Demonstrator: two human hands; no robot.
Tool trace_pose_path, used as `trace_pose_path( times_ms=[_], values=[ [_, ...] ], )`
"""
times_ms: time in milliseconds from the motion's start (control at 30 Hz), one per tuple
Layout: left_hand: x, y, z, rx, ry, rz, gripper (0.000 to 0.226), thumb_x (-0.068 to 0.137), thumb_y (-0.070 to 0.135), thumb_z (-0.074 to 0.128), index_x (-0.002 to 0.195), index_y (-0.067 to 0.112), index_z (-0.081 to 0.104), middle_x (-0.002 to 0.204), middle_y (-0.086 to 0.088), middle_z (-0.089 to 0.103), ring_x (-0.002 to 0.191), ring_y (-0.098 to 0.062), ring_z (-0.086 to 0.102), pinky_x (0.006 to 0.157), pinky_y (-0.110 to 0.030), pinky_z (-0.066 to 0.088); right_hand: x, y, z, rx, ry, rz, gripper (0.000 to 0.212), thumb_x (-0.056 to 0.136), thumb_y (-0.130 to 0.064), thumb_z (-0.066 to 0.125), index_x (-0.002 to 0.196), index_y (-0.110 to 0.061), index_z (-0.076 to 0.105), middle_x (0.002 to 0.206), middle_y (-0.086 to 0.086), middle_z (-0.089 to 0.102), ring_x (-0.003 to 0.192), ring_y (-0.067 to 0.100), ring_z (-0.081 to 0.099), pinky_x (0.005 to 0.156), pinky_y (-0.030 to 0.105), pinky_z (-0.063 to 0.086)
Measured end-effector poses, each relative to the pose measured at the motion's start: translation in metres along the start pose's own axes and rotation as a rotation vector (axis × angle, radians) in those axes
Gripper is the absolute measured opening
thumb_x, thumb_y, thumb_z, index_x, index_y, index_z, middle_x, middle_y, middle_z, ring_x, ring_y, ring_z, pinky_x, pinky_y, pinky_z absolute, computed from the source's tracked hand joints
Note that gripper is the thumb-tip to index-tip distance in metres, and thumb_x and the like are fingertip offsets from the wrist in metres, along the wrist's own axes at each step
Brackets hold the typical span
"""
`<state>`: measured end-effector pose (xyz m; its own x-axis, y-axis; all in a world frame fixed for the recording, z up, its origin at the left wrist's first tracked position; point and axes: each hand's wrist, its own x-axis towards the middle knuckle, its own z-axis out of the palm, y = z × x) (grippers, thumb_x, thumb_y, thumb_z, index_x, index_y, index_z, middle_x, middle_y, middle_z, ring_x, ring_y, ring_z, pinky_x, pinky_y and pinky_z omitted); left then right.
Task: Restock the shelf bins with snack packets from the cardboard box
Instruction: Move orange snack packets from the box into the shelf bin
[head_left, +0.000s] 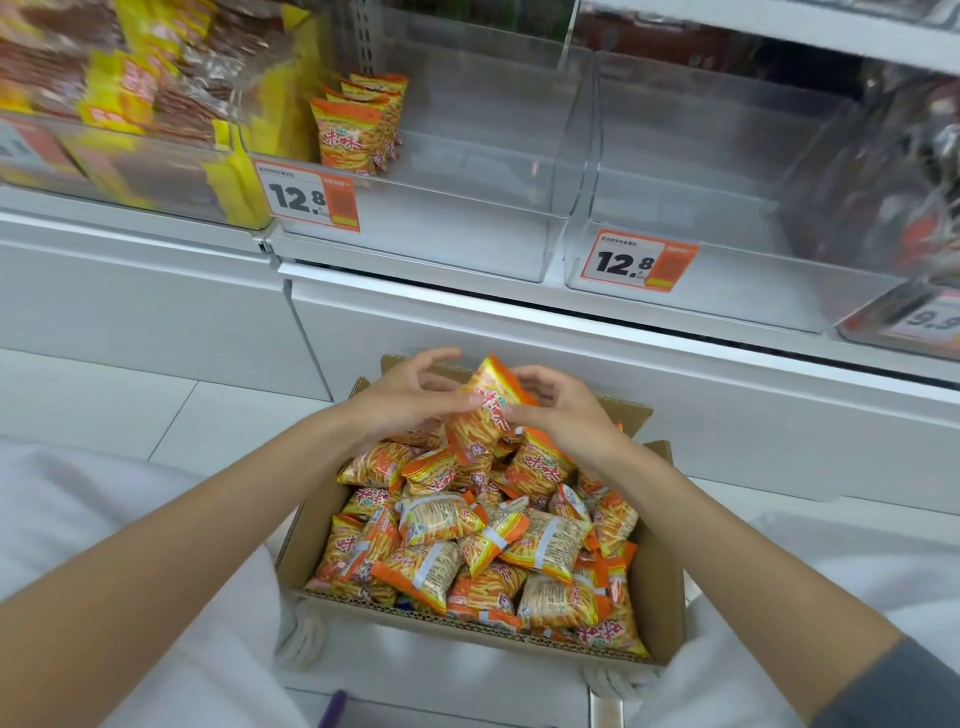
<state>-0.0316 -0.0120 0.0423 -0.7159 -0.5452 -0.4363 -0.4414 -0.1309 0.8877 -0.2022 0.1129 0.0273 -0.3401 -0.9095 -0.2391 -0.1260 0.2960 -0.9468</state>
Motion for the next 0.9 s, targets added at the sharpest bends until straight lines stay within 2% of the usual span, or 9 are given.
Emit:
trace_pose_path(
  times_ms=[67, 167, 267, 367, 500, 567, 667, 800, 900],
  values=[
    [-0.003, 0.003, -0.011, 0.066, 0.01, -0.002, 0.051, 0.079, 0.035, 0.076, 0.127, 0.029, 0.059, 0.108, 0.008, 0.07, 0.093, -0.007, 0.069, 0.076, -0.023, 0.055, 0.007, -0.002, 0.005, 0.035, -0.063, -0.015, 0.037, 0.085, -0.01, 0.073, 0.121, -0.016, 0.065, 0.118, -0.002, 0.069, 0.107, 0.012, 0.065, 0.086, 0.022, 0.054],
    [-0.002, -0.003, -0.032, 0.003, 0.162, -0.02, 0.04, 0.086, 0.032, 0.072, 0.123, 0.02, 0.061, 0.106, 0.001, 0.071, 0.096, -0.015, 0.069, 0.078, -0.028, 0.056, 0.019, 0.006, 0.015, 0.067, -0.014, 0.046, 0.03, 0.091, -0.019, 0.066, 0.121, -0.022, 0.062, 0.12, -0.002, 0.066, 0.109, 0.014, 0.064, 0.098, 0.036, 0.052],
    [-0.005, -0.011, -0.047, -0.11, 0.3, -0.029, 0.031, 0.09, 0.026, 0.067, 0.119, 0.017, 0.06, 0.103, -0.003, 0.07, 0.099, -0.021, 0.067, 0.083, -0.035, 0.056, 0.026, 0.026, 0.027, -0.265, -0.1, 0.056, 0.036, 0.092, -0.011, 0.064, 0.126, -0.019, 0.058, 0.128, -0.003, 0.061, 0.118, 0.011, 0.057, 0.105, 0.032, 0.045],
    [-0.009, -0.021, -0.051, -0.161, 0.303, -0.047, 0.025, 0.093, 0.022, 0.063, 0.116, 0.016, 0.059, 0.103, -0.002, 0.067, 0.103, -0.021, 0.065, 0.085, -0.036, 0.055, 0.03, 0.049, 0.047, -0.472, -0.283, 0.079, 0.048, 0.089, -0.015, 0.069, 0.135, -0.02, 0.053, 0.138, -0.004, 0.054, 0.128, 0.011, 0.048, 0.104, 0.027, 0.04],
    [-0.013, -0.03, -0.053, -0.167, 0.297, -0.05, 0.026, 0.093, 0.022, 0.063, 0.117, 0.017, 0.057, 0.107, -0.002, 0.067, 0.102, -0.019, 0.064, 0.088, -0.036, 0.054, 0.035, 0.061, 0.059, -0.535, -0.243, 0.047, 0.021, 0.089, -0.015, 0.07, 0.11, -0.012, 0.071, 0.103, -0.011, 0.062, 0.095, 0.005, 0.059, 0.085, 0.029, 0.047],
    [-0.012, -0.03, -0.054, -0.168, 0.308, -0.036, 0.026, 0.093, 0.022, 0.063, 0.118, 0.017, 0.057, 0.107, -0.002, 0.067, 0.102, -0.019, 0.064, 0.088, -0.036, 0.054, 0.035, 0.054, 0.052, -0.515, -0.223, 0.03, 0.012, 0.092, -0.02, 0.066, 0.098, -0.013, 0.074, 0.094, -0.007, 0.061, 0.082, 0.01, 0.059, 0.077, 0.033, 0.048],
    [-0.009, -0.027, -0.051, -0.167, 0.326, 0.001, 0.025, 0.094, 0.023, 0.062, 0.117, 0.019, 0.054, 0.1, 0.001, 0.069, 0.095, -0.014, 0.067, 0.085, -0.033, 0.054, 0.035, 0.035, 0.03, -0.478, -0.167, -0.018, 0.01, 0.096, -0.024, 0.061, 0.091, -0.021, 0.068, 0.098, -0.002, 0.063, 0.09, 0.015, 0.059, 0.084, 0.032, 0.046],
    [-0.004, -0.014, -0.038, -0.131, 0.301, 0.083, 0.028, 0.096, 0.026, 0.059, 0.122, 0.021, 0.049, 0.1, 0.001, 0.07, 0.084, -0.006, 0.068, 0.067, -0.019, 0.051, 0.027, -0.002, 0.0, -0.263, -0.1, -0.057, 0.009, 0.098, -0.018, 0.057, 0.093, -0.017, 0.065, 0.083, -0.006, 0.062, 0.076, 0.005, 0.058, 0.077, 0.021, 0.049],
    [0.001, -0.008, -0.025, -0.074, 0.235, 0.125, 0.032, 0.096, 0.028, 0.058, 0.126, 0.023, 0.047, 0.11, -0.003, 0.069, 0.096, -0.012, 0.067, 0.084, -0.033, 0.055, 0.02, -0.017, -0.012, -0.19, -0.038, -0.106, 0.009, 0.097, -0.018, 0.058, 0.093, -0.015, 0.066, 0.079, -0.004, 0.062, 0.071, 0.004, 0.056, 0.071, 0.018, 0.045]
  ],
)
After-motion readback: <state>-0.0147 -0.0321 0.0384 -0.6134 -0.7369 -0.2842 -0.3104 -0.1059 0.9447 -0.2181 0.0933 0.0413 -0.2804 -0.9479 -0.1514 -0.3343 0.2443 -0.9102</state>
